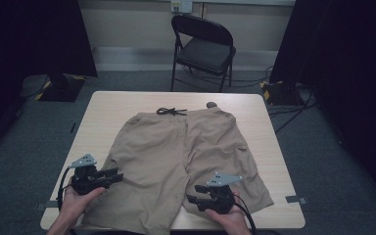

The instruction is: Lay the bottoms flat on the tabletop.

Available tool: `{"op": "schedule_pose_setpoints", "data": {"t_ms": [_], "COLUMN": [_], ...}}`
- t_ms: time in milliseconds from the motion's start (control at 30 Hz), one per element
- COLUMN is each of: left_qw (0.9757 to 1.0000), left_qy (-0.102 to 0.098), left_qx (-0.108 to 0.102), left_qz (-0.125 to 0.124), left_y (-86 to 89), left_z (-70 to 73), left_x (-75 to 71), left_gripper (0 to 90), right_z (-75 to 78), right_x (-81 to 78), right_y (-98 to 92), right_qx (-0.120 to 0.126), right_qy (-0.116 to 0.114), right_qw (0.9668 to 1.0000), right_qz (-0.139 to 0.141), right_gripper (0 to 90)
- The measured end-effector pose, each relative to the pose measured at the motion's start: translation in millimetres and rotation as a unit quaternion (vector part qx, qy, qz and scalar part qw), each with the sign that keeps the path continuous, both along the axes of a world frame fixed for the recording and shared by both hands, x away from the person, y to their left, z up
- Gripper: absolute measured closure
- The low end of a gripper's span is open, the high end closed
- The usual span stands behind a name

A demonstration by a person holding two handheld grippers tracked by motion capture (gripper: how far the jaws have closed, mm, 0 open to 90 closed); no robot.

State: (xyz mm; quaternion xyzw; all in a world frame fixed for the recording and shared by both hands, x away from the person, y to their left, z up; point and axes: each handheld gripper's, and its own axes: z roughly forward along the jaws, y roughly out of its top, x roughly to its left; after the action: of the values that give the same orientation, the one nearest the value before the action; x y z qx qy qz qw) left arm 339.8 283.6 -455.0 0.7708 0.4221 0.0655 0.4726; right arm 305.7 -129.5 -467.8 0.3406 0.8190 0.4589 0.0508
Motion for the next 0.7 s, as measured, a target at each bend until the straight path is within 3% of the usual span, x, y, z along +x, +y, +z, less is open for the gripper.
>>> {"op": "schedule_pose_setpoints", "data": {"t_ms": [167,267,400,467,533,567,600,700], "left_qw": [0.9998,0.9997,0.9997,0.9993,0.9988,0.9988,0.9991,0.9990], "left_qy": [0.001,0.010,0.020,0.030,0.026,0.026,0.021,0.010], "left_qx": [-0.009,0.006,0.008,0.023,0.042,0.042,0.037,0.044], "left_qz": [-0.019,-0.023,-0.013,0.004,0.006,0.006,0.003,0.002], "left_y": [-17.7,-30.8,-31.4,-27.4,-24.9,-24.9,-24.4,-25.4], "left_z": [4.0,-8.1,-23.2,-37.2,-41.8,-41.8,-43.0,-43.7], "left_x": [5.4,15.2,21.0,23.7,24.3,24.3,23.4,22.3], "left_gripper": [58.8,57.1,55.6,55.0,54.4,54.0,53.5,53.0], "right_z": [-7.4,-16.0,-21.9,-25.8,-25.8,-25.8,-25.5,-21.2], "right_x": [-9.0,-18.9,-23.6,-25.4,-25.3,-25.3,-22.4,-15.4], "right_y": [-9.3,-14.8,-15.2,-13.3,-13.0,-13.0,-15.5,-21.1], "right_qx": [-0.024,-0.041,-0.055,-0.071,-0.077,-0.077,-0.072,-0.047], "right_qy": [0.006,0.005,0.001,-0.015,-0.025,-0.025,-0.018,-0.012], "right_qw": [0.9997,0.9989,0.9982,0.9971,0.9965,0.9965,0.9971,0.9988], "right_qz": [0.004,0.021,0.023,0.025,0.021,0.021,0.011,0.003], "right_gripper": [40.8,38.5,40.8,47.2,62.2,62.2,77.1,88.2]}}
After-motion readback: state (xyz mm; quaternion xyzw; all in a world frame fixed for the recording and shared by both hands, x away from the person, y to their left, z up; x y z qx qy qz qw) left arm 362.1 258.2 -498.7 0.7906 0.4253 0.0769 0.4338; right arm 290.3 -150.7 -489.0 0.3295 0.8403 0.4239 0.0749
